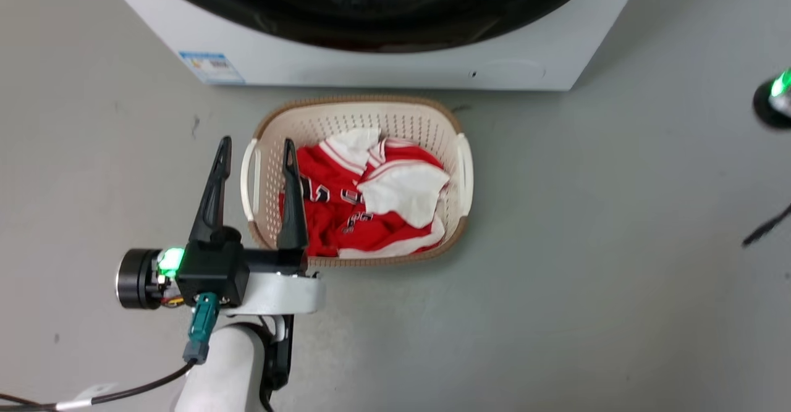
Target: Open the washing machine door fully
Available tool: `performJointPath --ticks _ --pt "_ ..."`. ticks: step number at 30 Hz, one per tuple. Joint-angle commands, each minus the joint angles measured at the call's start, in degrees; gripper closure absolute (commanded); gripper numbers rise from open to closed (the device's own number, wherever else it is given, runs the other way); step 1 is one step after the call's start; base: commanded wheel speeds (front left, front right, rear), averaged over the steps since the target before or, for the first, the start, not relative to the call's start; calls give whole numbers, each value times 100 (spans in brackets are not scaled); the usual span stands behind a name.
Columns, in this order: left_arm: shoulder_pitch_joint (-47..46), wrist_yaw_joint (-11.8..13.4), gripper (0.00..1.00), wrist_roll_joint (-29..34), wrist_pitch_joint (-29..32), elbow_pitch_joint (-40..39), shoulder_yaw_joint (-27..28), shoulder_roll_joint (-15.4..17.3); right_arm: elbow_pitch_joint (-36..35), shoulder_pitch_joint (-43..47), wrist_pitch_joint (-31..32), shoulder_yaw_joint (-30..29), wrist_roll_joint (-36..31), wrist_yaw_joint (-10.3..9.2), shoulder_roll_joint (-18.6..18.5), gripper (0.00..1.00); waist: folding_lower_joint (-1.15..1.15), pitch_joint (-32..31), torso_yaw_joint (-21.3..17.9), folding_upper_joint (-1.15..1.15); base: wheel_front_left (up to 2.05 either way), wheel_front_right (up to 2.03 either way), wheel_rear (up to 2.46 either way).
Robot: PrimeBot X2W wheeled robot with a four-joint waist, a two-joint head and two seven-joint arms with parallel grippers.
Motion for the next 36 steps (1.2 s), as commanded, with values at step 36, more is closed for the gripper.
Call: performJointPath --ticks 36 --pt "-383 345 0 -532 -15 -138 -409 -5 2325 -2445 1927 1389 -500 -2 -405 100 -1 822 617 0 0 0 0"
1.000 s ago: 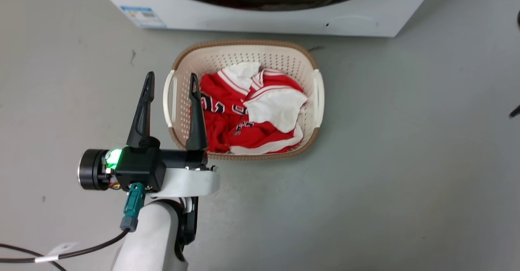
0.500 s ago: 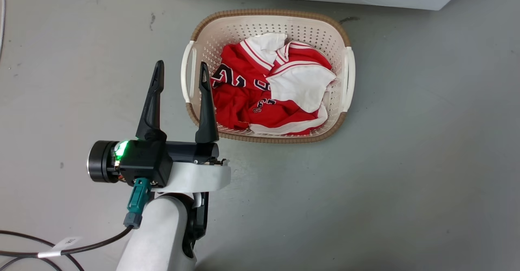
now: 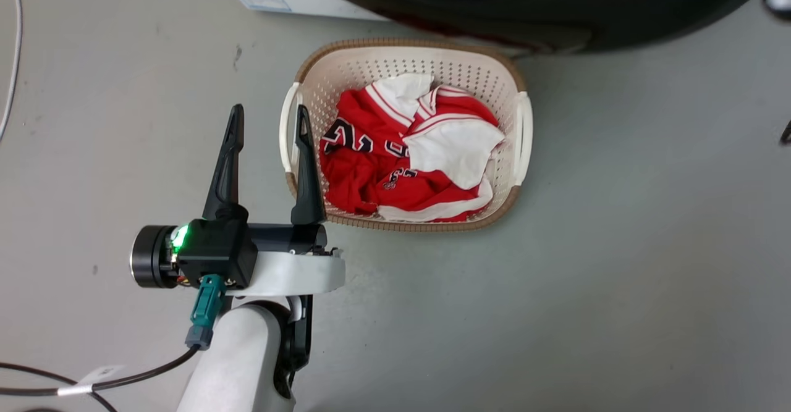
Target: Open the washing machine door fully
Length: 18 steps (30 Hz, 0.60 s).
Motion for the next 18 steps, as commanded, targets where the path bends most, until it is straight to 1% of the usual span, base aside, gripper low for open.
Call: performJointPath --ticks 1,7,11,18 --pt "87 -18 0 6 -16 11 17 -4 -71 237 111 84 26 -2 92 100 0 -104 -65 0 0 0 0" --pt "219 -68 0 47 -16 66 79 -4 -436 793 423 136 182 -1 154 100 0 -390 -171 0 0 0 0" --pt "331 -122 0 73 -16 83 140 -5 -785 1176 636 212 312 -1 314 100 0 -581 -245 0 0 0 0" --pt "596 -173 0 117 -16 169 211 -4 -1435 2141 964 459 408 -1 476 100 0 -1040 -267 0 0 0 0"
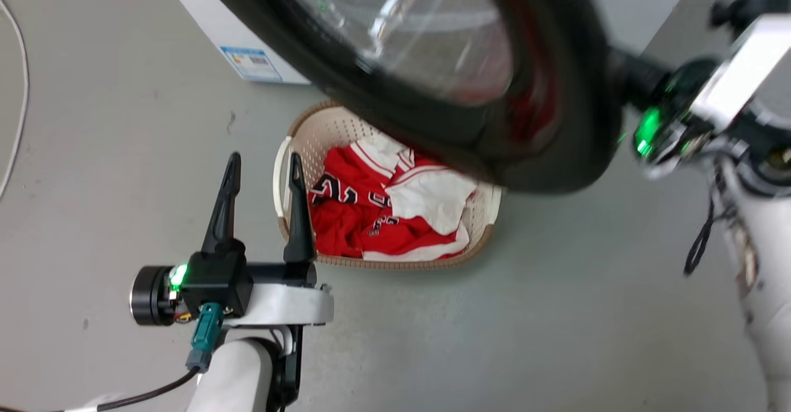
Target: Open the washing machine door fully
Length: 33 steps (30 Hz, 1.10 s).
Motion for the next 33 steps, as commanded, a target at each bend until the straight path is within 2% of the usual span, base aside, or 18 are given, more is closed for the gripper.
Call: performJointPath --ticks 1,13,20,33 --pt "116 -14 0 28 -15 21 24 -3 -127 276 49 50 63 -1 87 100 0 -212 -22 0 0 0 0" --pt "629 -88 0 106 -15 139 190 -4 -1096 1734 346 484 288 0 491 100 0 -925 -5 0 0 0 0" --pt "869 -115 0 144 -15 190 238 -5 -1322 2394 391 789 332 0 726 100 0 -1270 30 0 0 0 0" --pt "1255 -171 0 230 -15 281 367 -3 -1495 3227 169 1004 433 0 1033 100 0 -1748 -39 0 0 0 0"
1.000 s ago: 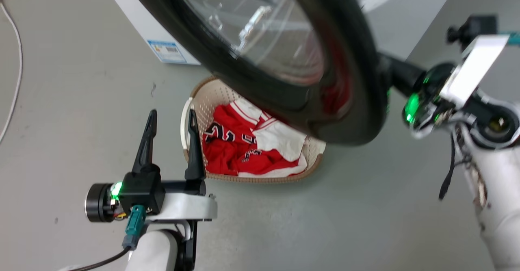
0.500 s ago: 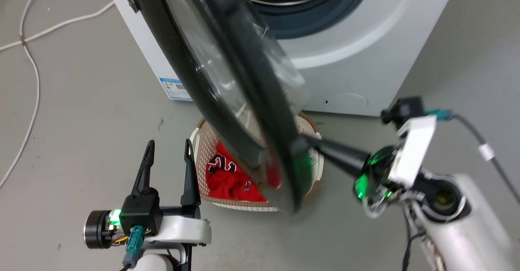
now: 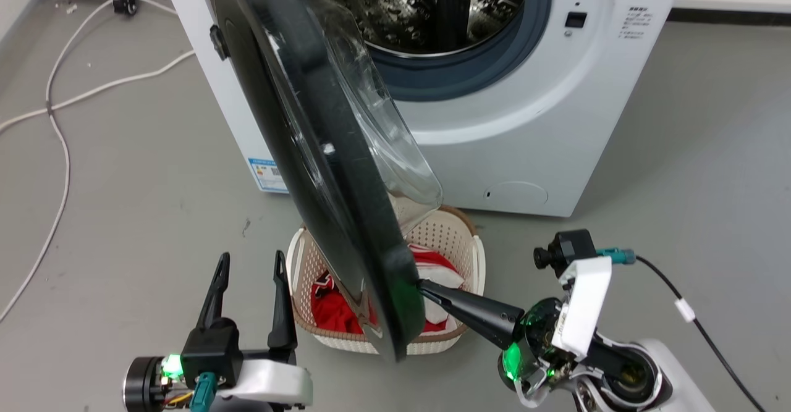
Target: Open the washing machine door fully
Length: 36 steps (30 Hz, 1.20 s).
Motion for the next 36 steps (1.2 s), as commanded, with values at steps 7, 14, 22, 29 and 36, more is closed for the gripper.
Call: performJointPath --ticks 7,14,22,29,36 --pt "266 -22 0 45 -16 52 55 -4 -213 385 -687 -390 -269 0 59 100 1 -350 -131 0 0 0 0" --pt "438 -39 0 61 -16 61 121 -4 -797 640 -2458 -1007 -1468 0 25 100 1 -540 -266 0 0 0 0" --pt "482 -58 0 68 -15 40 187 -4 -970 959 -5267 -626 -4588 -1 -936 100 1 -620 -366 0 0 0 0" --pt "541 -10 0 49 -15 3 199 -4 -760 1223 -5649 -1277 -7865 -1 -688 100 1 -662 -460 0 0 0 0" --pt "557 -15 0 68 -15 2 188 -4 -1074 1860 -5652 -1971 -9210 -1 1 53 1 -688 -455 0 0 0 0"
